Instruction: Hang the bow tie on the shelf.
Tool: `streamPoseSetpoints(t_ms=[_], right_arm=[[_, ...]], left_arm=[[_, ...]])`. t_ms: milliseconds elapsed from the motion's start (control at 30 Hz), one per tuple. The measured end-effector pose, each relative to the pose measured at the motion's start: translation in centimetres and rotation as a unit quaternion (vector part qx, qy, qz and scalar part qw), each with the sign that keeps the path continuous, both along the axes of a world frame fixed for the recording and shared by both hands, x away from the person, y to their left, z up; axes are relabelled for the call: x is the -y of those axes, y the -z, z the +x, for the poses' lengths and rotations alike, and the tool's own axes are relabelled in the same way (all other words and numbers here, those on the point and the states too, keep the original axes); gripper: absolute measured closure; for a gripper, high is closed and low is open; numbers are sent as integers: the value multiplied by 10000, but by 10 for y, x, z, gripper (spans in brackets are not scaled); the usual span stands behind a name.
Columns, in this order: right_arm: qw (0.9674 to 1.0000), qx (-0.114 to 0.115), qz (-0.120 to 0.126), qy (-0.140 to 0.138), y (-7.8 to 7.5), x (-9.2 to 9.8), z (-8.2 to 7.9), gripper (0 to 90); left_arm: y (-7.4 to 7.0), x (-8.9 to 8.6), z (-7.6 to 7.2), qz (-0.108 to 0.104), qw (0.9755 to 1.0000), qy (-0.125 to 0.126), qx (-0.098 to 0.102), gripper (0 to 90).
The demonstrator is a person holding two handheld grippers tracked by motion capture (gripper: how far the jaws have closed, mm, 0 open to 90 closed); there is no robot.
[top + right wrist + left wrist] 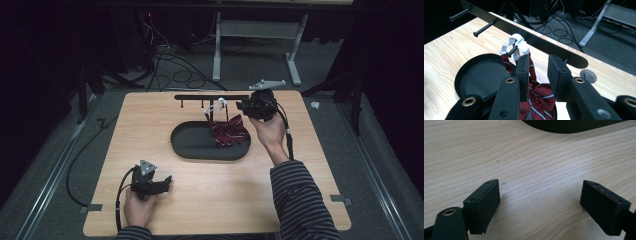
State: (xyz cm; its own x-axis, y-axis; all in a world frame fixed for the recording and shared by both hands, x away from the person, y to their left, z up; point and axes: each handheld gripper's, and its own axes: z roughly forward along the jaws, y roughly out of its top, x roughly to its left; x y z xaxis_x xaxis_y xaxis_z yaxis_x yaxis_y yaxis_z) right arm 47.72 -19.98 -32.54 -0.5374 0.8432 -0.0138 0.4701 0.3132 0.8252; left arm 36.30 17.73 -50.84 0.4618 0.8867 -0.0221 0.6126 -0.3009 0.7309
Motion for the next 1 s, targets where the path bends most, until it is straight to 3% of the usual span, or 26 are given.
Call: streamPoseSetpoints(t_ms=[333,1000], right_arm=[[9994,-14,340,61,2,21,-12,687],[9987,-74,493,134,10,51,-35,668]], left_arm=[[0,0,0,-3,10000,0,0,167],[0,0,0,-1,10000,1,1,167]])
